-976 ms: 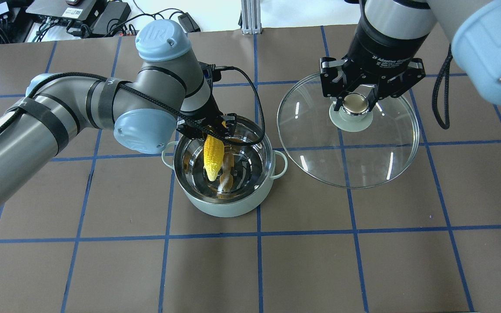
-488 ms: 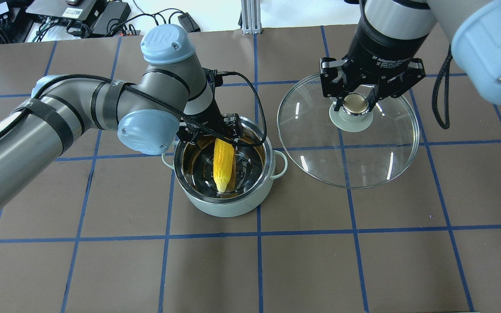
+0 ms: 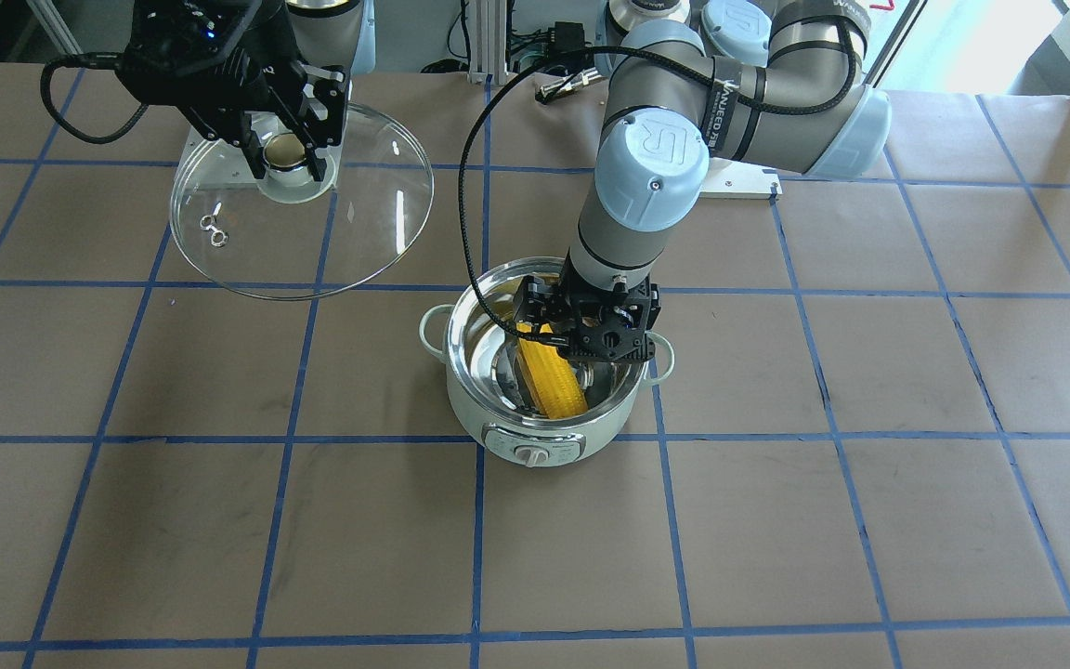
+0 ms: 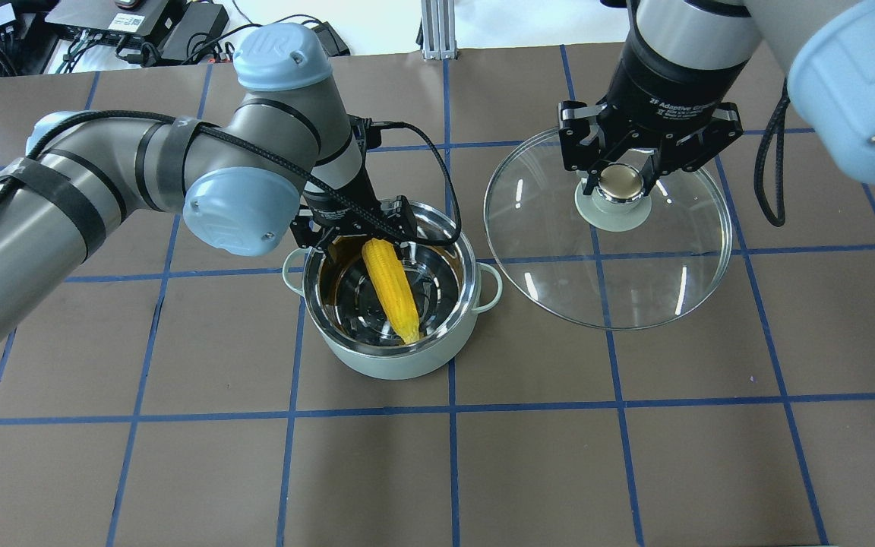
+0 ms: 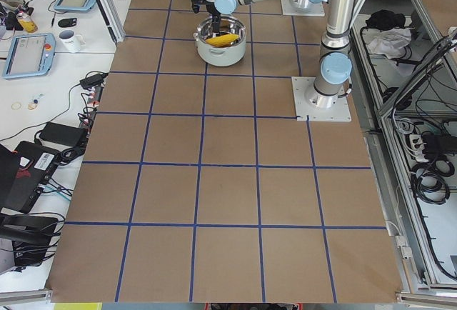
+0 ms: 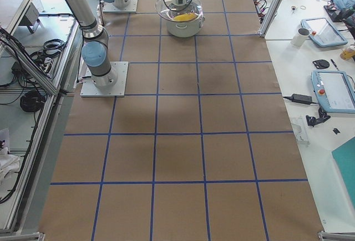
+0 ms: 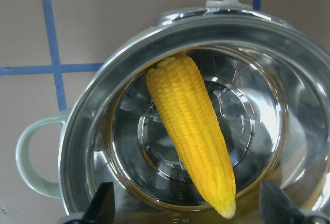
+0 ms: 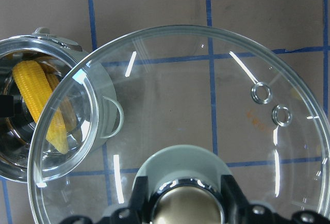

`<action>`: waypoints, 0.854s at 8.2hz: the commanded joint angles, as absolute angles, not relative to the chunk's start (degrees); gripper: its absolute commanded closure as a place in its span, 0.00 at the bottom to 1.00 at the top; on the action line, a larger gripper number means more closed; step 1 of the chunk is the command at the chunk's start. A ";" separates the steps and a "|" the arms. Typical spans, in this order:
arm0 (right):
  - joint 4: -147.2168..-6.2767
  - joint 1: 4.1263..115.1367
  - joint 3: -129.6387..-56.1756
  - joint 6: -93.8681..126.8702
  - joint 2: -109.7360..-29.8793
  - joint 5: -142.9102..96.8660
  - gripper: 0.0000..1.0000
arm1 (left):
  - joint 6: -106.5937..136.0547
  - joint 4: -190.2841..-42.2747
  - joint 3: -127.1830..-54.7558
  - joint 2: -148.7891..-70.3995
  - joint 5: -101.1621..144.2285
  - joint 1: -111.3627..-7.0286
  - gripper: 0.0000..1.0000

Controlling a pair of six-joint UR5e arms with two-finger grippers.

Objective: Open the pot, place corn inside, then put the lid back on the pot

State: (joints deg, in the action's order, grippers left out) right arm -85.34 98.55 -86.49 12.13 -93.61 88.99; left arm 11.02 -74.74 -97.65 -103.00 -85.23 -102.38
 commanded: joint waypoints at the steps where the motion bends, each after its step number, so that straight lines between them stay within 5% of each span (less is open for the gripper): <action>1: -85.34 99.31 -86.66 12.91 -93.69 88.60 0.69 | 8.35 -83.28 -89.60 -101.78 -87.54 -101.52 0.00; 3: -85.69 101.94 -86.66 14.75 -93.17 88.07 0.70 | 3.29 -85.51 -82.74 -101.52 -87.71 -98.72 0.00; 7: -95.78 114.59 -83.25 26.87 -81.51 89.12 0.73 | -1.49 -86.40 -81.30 -98.35 -92.82 -93.98 0.00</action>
